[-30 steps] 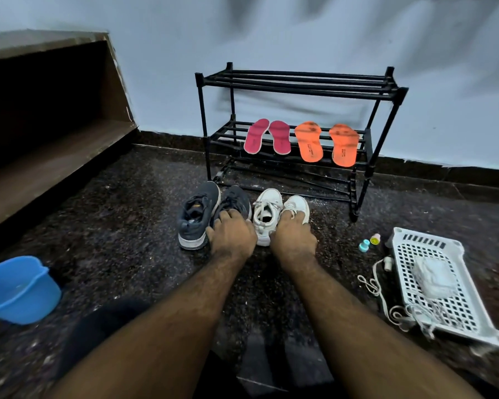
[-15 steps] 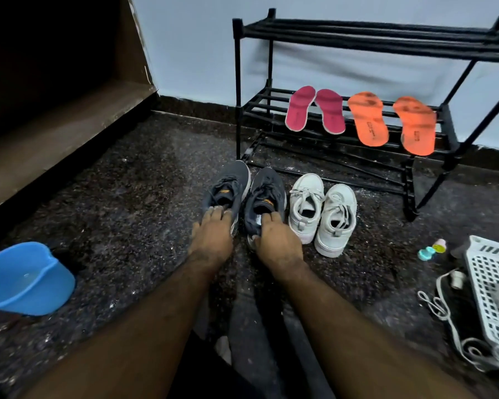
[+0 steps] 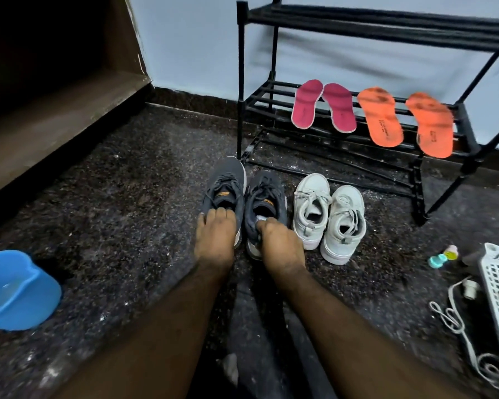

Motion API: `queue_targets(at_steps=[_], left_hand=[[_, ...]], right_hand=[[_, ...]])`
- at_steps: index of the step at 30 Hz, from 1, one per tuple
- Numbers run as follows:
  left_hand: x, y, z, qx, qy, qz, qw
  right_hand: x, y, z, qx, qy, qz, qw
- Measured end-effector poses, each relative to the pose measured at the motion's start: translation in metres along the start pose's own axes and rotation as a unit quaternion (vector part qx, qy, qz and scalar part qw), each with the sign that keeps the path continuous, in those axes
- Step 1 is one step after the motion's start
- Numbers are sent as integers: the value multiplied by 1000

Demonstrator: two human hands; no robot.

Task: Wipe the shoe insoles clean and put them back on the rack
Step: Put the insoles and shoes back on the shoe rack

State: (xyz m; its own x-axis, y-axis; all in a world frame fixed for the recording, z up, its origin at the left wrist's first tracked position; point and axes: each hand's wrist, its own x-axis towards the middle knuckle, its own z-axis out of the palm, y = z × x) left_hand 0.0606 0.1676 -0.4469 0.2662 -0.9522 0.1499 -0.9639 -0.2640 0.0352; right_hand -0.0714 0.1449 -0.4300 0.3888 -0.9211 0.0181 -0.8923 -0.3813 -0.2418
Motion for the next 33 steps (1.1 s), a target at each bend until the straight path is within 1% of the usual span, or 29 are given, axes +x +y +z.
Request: queue_targets(at_steps=[4,9,12,16,20,25,27,29,31,33], left_hand=[[-14,1,-32,-22,22,5,1000],[-41,4,-90,-30,55,16,998],[-54,15,-131,-38,78,24,996],[-61,34,-180,-37,129,51,990],[-53,58,-227,-81,164,82,980],[-23,88,-283,-134,170,119,969],[-4,95,-304,-179,166,135,960],[15,99,-325,-226,162,129,952],[35,104,-345,-227,170,127,950],[57,108,-363,-212,186,134,950]], right_hand=[[-19,-11,-32,0,34,-17,999],[-56,-21,-80,15,86,-39,995],[-82,-21,-112,23,112,-52,992],[-107,-15,-157,26,159,-64,985],[-118,-1,-206,20,215,-66,974],[-106,20,-259,-4,280,-64,958],[-95,27,-282,-15,294,-64,954],[-83,34,-303,-30,300,-65,951],[-66,38,-323,-38,307,-64,949],[-43,40,-342,-38,331,-60,941]])
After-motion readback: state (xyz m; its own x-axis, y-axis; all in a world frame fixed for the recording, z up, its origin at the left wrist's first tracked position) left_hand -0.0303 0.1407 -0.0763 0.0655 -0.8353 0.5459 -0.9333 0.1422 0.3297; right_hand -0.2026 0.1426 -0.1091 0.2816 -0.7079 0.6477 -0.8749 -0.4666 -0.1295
